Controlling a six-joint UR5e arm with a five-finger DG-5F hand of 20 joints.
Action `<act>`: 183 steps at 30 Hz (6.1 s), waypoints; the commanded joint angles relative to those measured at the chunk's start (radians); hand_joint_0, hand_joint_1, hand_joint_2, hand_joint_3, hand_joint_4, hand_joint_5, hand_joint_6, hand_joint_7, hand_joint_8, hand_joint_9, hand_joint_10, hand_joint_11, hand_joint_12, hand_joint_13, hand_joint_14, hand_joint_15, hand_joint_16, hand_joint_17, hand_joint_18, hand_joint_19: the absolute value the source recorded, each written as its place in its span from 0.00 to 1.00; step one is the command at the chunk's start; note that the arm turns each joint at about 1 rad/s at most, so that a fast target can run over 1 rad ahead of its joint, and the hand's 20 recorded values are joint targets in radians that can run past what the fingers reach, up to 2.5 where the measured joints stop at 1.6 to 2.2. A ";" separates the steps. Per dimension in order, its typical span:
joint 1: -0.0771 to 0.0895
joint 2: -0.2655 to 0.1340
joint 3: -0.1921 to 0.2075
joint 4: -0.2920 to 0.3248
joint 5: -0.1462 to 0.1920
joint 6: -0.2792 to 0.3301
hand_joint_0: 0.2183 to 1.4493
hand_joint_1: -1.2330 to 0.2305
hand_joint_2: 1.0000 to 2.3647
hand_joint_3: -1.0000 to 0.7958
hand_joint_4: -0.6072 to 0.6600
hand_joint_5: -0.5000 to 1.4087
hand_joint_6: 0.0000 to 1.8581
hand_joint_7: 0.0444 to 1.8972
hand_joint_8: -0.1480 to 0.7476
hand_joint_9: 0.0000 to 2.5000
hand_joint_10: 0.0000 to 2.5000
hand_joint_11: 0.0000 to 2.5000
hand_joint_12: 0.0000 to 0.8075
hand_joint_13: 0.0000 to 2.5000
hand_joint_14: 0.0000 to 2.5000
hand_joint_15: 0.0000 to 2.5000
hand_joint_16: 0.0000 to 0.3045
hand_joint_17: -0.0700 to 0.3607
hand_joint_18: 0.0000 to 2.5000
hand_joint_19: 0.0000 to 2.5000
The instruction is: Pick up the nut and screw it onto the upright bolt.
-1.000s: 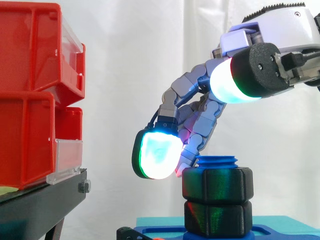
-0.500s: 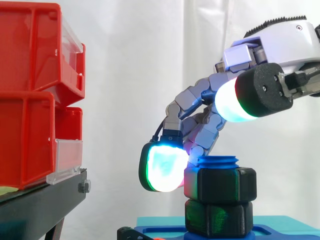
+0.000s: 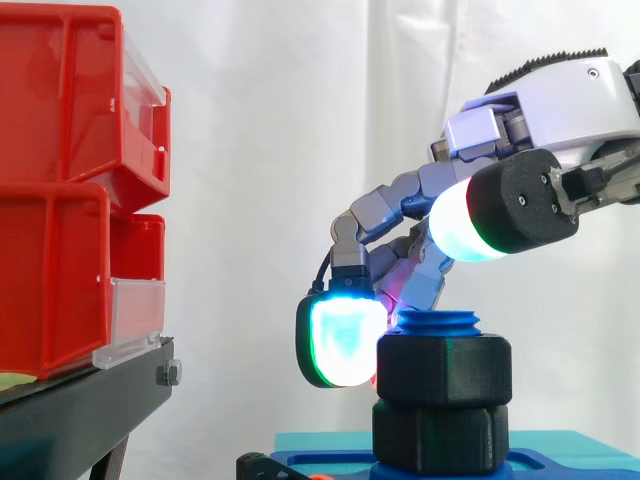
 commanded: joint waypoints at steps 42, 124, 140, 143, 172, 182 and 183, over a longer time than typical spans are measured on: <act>-0.042 0.000 0.070 -0.001 -0.074 -0.034 0.24 0.75 0.00 0.28 0.64 0.20 0.27 0.37 0.46 0.36 0.00 0.00 0.36 0.26 0.00 0.00 0.10 0.31 0.13 0.00; -0.019 -0.003 -0.064 0.157 -0.085 -0.021 0.25 0.73 0.00 0.28 0.66 0.24 0.27 0.71 0.48 0.35 0.00 0.00 0.35 0.25 0.00 0.00 0.09 0.30 0.11 0.00; -0.047 -0.003 -0.064 0.157 -0.122 -0.034 0.26 0.71 0.00 0.28 0.64 0.25 0.31 0.74 0.50 0.38 0.00 0.00 0.34 0.26 0.00 0.00 0.08 0.29 0.13 0.00; -0.050 -0.003 -0.064 0.157 -0.123 -0.037 0.26 0.71 0.00 0.28 0.65 0.24 0.27 0.73 0.49 0.38 0.00 0.00 0.34 0.26 0.00 0.00 0.08 0.29 0.13 0.00; -0.053 -0.003 -0.081 0.157 -0.134 -0.035 0.24 0.79 0.00 0.28 0.70 0.23 0.27 0.52 0.47 0.34 0.00 0.00 0.37 0.24 0.00 0.00 0.10 0.32 0.11 0.00; -0.053 -0.003 -0.081 0.155 -0.134 -0.035 0.24 0.78 0.00 0.28 0.69 0.24 0.27 0.59 0.47 0.35 0.00 0.00 0.36 0.25 0.00 0.00 0.10 0.32 0.11 0.00; -0.053 -0.003 -0.081 0.155 -0.134 -0.035 0.24 0.78 0.00 0.28 0.69 0.24 0.27 0.59 0.47 0.35 0.00 0.00 0.36 0.25 0.00 0.00 0.10 0.32 0.11 0.00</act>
